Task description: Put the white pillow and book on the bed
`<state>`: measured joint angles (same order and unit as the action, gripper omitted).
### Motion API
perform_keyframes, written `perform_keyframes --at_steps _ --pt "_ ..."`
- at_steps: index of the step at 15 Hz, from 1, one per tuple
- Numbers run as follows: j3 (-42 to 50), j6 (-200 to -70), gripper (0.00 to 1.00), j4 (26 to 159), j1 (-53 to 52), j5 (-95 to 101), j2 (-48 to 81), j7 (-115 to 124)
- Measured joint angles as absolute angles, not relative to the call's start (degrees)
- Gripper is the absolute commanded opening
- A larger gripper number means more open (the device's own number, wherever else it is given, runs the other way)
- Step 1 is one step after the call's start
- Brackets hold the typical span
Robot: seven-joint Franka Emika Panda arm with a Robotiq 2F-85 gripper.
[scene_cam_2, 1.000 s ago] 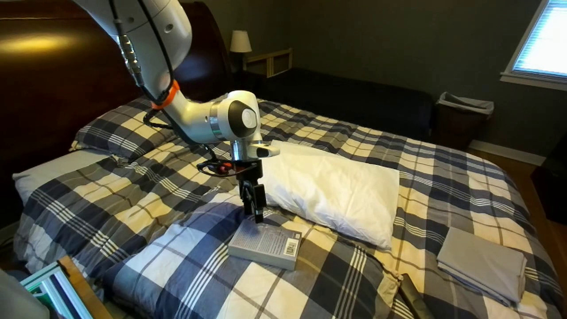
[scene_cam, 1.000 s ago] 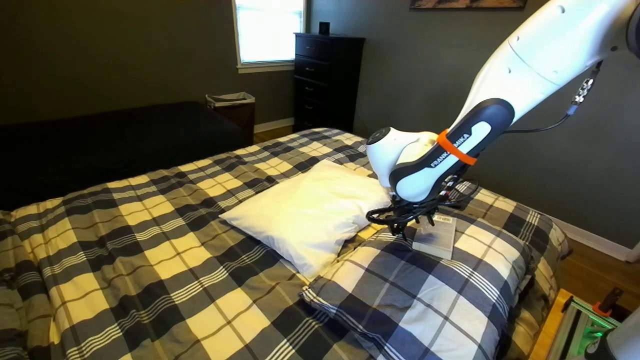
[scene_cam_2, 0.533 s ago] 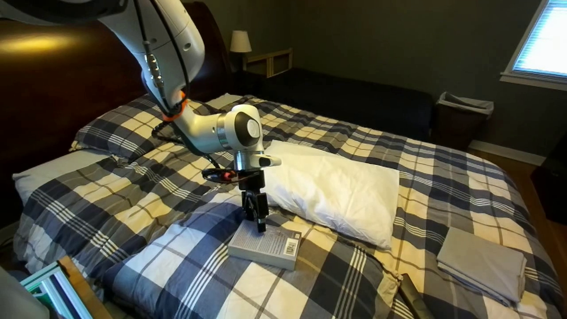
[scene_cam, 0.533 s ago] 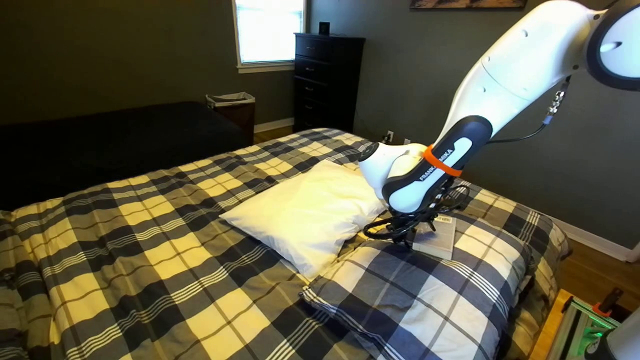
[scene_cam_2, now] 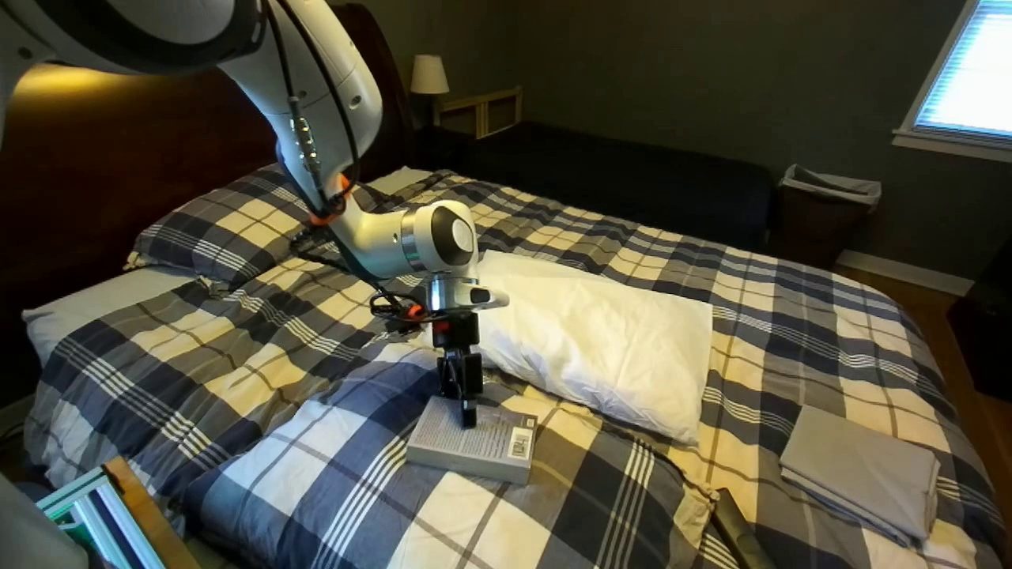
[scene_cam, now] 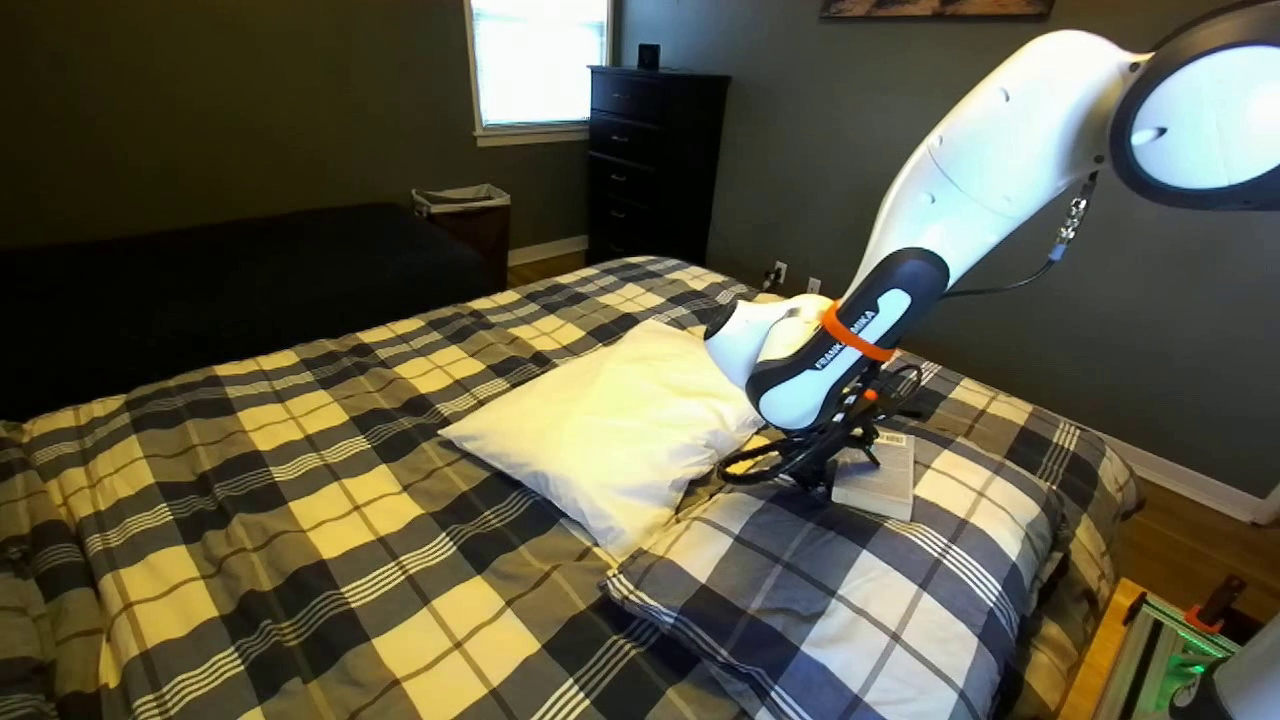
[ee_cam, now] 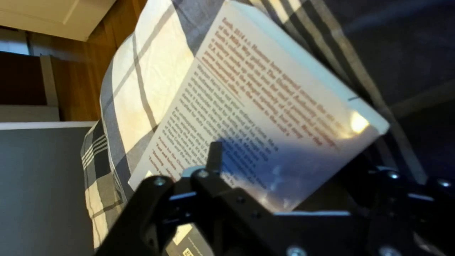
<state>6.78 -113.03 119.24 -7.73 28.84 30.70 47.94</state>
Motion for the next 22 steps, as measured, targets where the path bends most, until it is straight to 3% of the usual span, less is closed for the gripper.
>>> perform_keyframes --at_steps 6,22 --pt "8.39 -108.23 0.11 116.48 -7.71 28.84 31.33 48.30" --pt "16.42 -107.72 0.08 115.24 -0.30 30.50 21.78 56.80"
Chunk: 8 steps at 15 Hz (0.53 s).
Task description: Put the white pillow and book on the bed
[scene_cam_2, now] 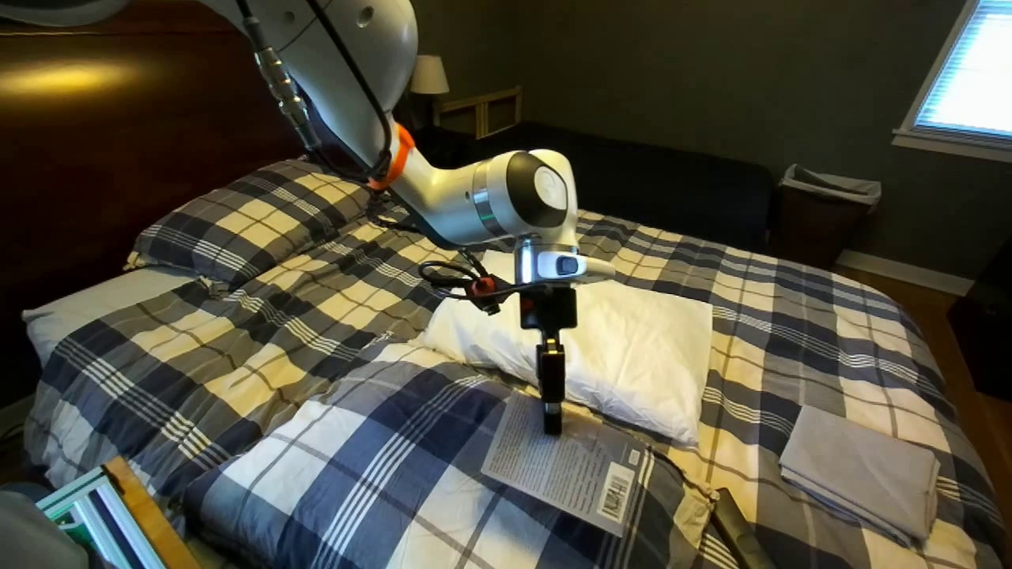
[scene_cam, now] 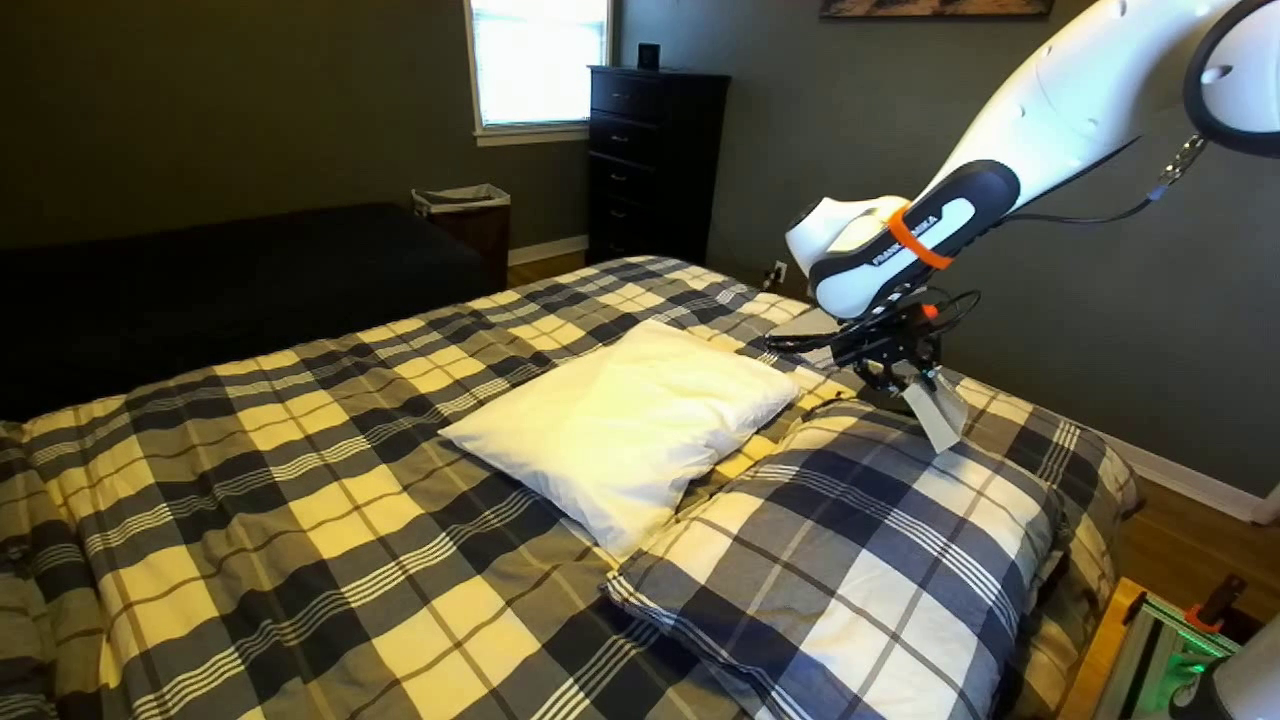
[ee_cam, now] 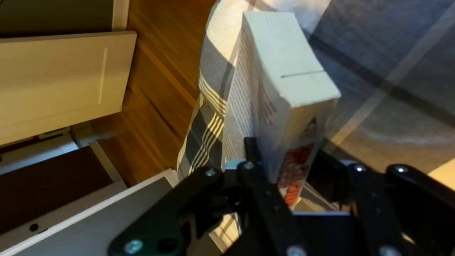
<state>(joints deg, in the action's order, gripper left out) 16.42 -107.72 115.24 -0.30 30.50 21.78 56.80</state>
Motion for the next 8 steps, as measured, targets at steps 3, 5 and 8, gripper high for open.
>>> perform_keyframes --at_steps 3,5,8 --pt "16.96 -107.83 0.33 115.20 2.54 30.87 19.09 56.88" --pt "16.96 -107.83 0.33 115.22 3.26 30.87 18.55 56.87" --pt "16.84 -107.83 0.33 115.33 3.10 30.87 18.54 56.88"
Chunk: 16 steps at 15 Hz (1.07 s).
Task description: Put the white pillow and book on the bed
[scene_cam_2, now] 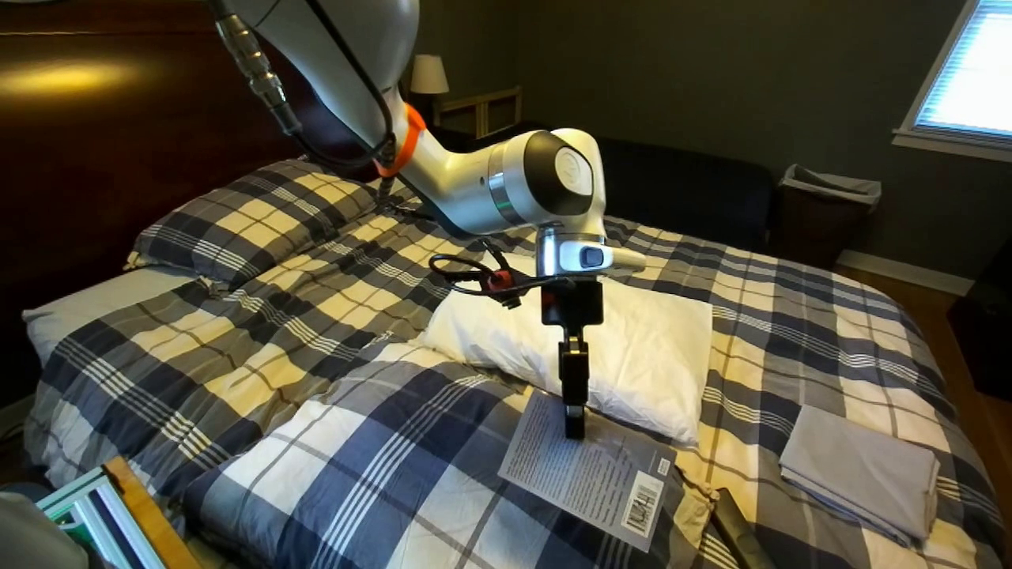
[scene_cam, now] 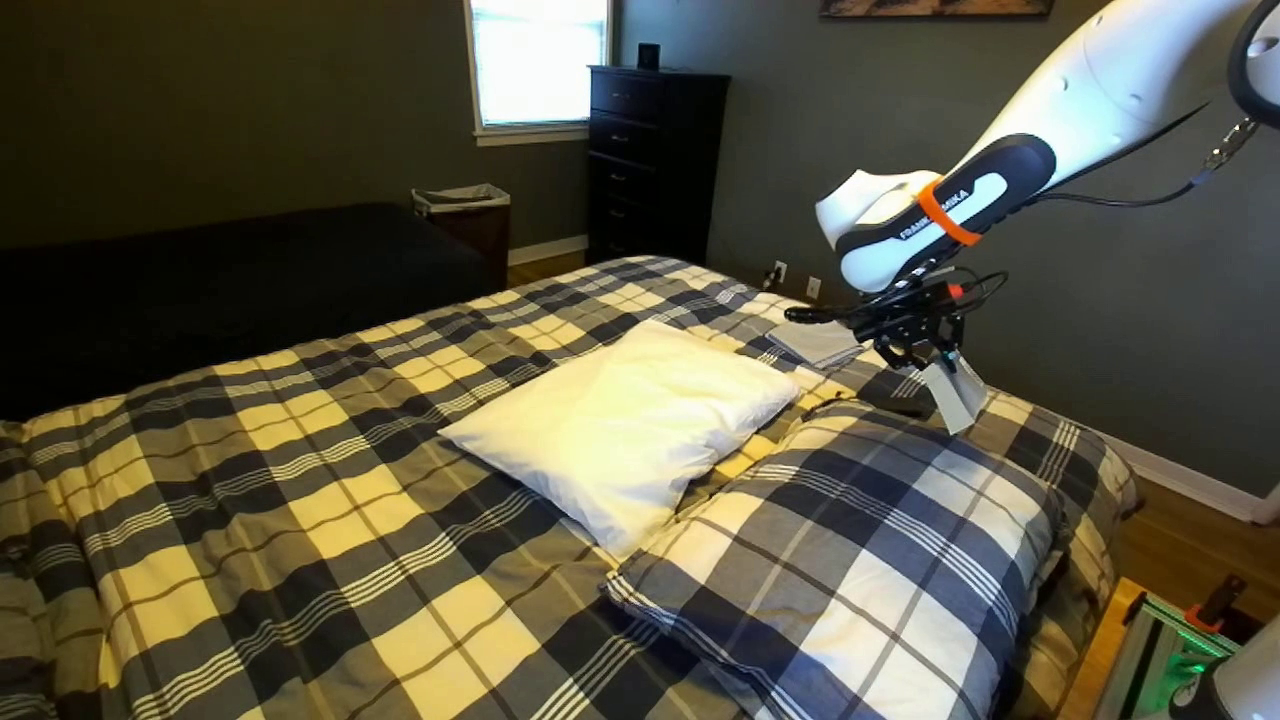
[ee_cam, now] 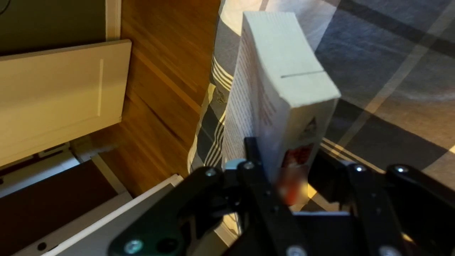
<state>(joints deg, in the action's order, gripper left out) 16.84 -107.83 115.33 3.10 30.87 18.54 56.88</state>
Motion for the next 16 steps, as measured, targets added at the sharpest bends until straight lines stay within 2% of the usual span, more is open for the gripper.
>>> perform_keyframes --at_steps 1,2,10,16 --pt "16.83 -107.83 0.33 115.38 3.08 30.87 18.54 56.88" --pt "16.83 -107.83 0.08 115.41 3.08 30.87 18.54 56.88" --pt "18.49 -107.32 0.08 112.37 6.82 32.32 20.57 58.85" --pt "21.43 -114.54 0.08 108.14 11.01 38.95 25.18 63.62"
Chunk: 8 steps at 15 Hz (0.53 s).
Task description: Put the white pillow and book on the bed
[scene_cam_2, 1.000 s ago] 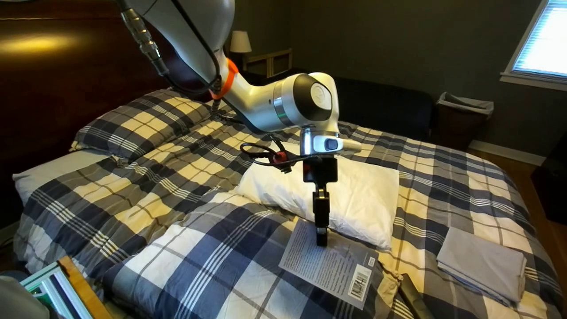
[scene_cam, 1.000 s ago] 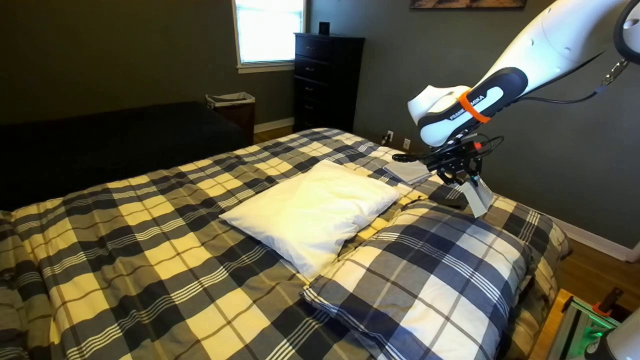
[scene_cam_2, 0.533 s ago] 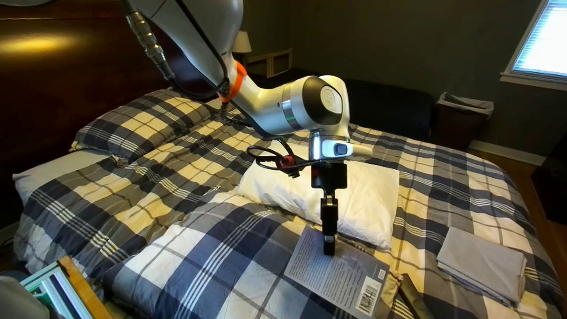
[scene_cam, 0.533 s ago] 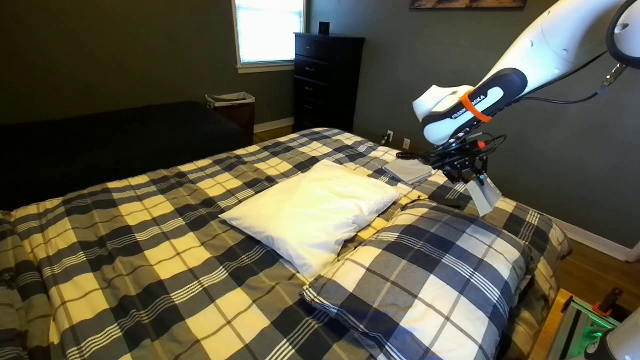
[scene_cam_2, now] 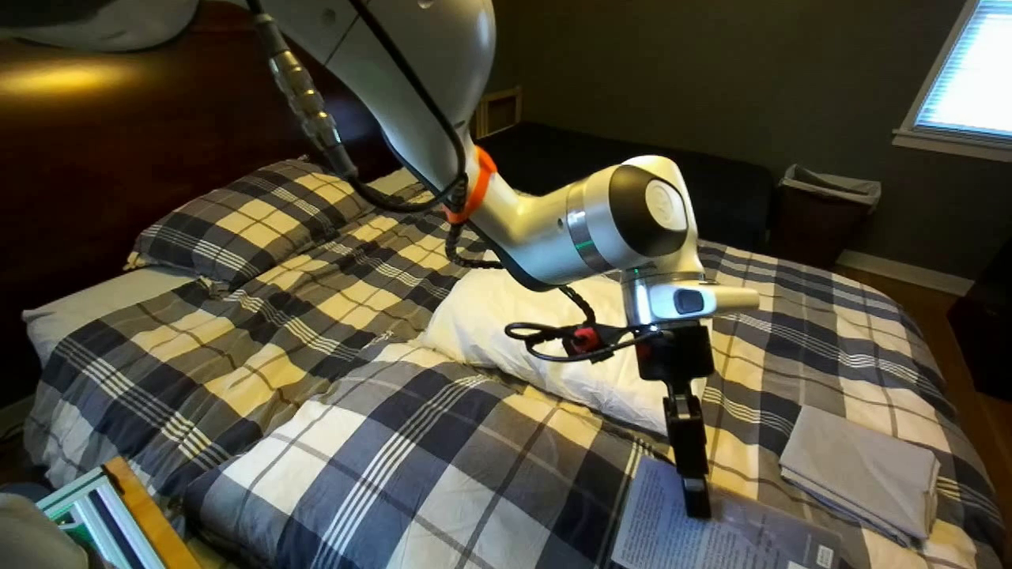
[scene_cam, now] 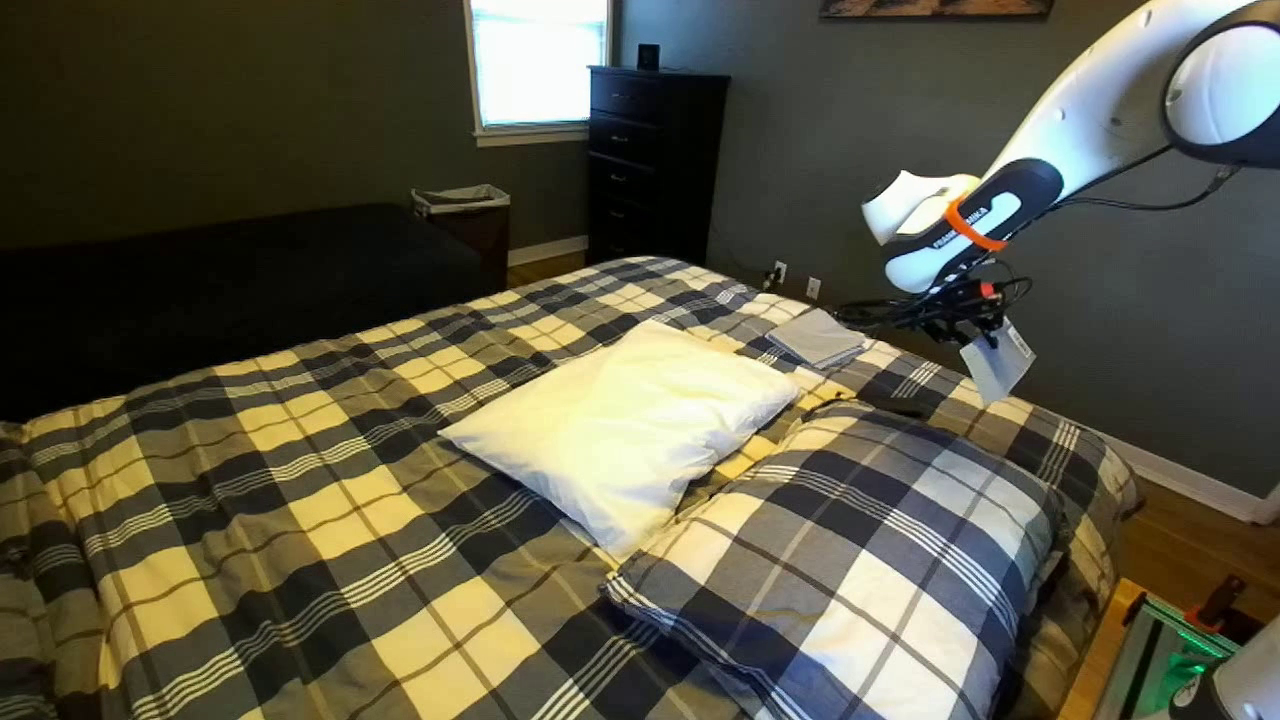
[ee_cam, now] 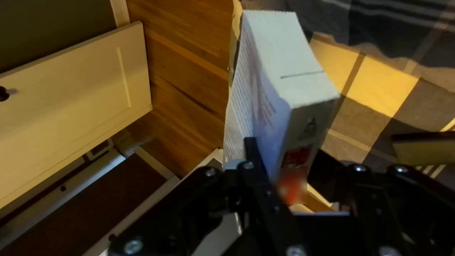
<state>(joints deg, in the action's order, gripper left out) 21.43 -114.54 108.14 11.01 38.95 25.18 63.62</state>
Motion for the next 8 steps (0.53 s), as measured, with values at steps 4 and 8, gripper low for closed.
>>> perform_keyframes --at_steps 4,8 --pt "22.92 -118.24 0.08 104.36 13.91 41.05 30.60 65.00" --pt "23.55 -124.06 0.08 100.23 17.52 41.03 36.45 65.05"
